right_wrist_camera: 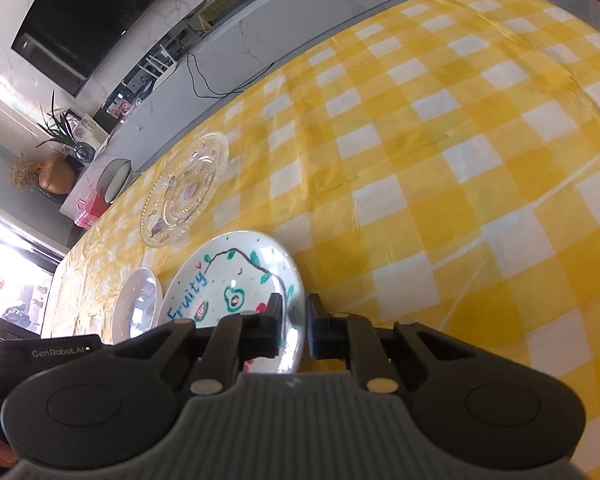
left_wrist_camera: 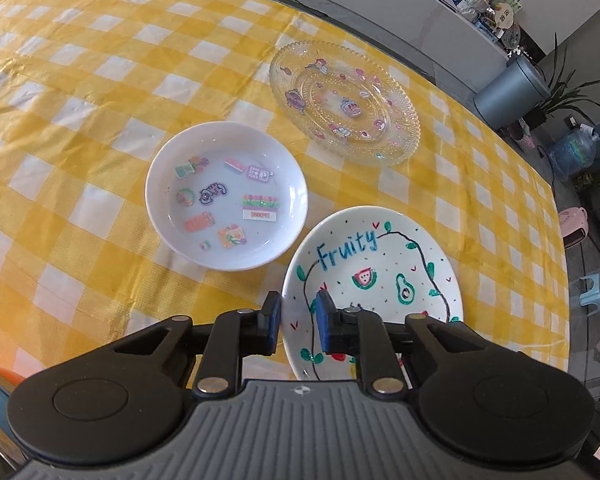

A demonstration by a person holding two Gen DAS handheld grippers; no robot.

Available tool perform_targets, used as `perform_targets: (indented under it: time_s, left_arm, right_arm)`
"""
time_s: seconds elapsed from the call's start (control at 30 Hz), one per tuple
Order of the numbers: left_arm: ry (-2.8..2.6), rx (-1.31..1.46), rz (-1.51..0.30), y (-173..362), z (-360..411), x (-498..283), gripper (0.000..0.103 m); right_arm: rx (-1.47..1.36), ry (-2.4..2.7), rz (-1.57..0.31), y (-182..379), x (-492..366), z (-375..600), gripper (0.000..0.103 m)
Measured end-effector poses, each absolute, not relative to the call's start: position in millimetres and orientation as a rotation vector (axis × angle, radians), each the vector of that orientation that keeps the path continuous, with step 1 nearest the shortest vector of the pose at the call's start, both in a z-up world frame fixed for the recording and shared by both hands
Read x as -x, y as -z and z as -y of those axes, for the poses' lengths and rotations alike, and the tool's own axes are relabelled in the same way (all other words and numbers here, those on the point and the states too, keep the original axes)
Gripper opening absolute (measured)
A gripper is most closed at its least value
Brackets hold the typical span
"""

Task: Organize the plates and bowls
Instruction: 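Move both grippers to the white 'Fruity' plate and grasp its rim, then carry the 'Fruity' plate toward the bowl stack and lower it onto the table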

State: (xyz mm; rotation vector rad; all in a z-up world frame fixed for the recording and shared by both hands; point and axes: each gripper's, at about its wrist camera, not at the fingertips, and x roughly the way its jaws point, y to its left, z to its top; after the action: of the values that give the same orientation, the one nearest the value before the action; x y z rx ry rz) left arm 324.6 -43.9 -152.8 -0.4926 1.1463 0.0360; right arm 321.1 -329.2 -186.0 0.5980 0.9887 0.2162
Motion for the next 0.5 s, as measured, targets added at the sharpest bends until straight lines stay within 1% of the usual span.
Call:
perform_targets:
  time_s: [0.03, 0.2, 0.4, 0.5]
  left_arm:
    - [-0.042, 0.491, -1.137, 153, 44, -323, 0.017]
    - [-0.036, 0.468, -1.106, 152, 48, -317, 0.016]
    - [-0.023, 0.478, -1.075, 145, 50, -307, 0.016]
    - [-0.014, 0.505, -1.071, 142, 51, -298, 0.016]
  right_arm:
    - [-0.624, -0.214, -0.991, 188, -322, 332, 0.007]
    - [-0.743, -0.209, -0.998, 196, -322, 344, 0.006]
    - [-0.699, -0.214, -0.970, 181, -316, 343, 0.004]
    - [-0.721, -0.209, -0.961, 176, -310, 349, 0.004]
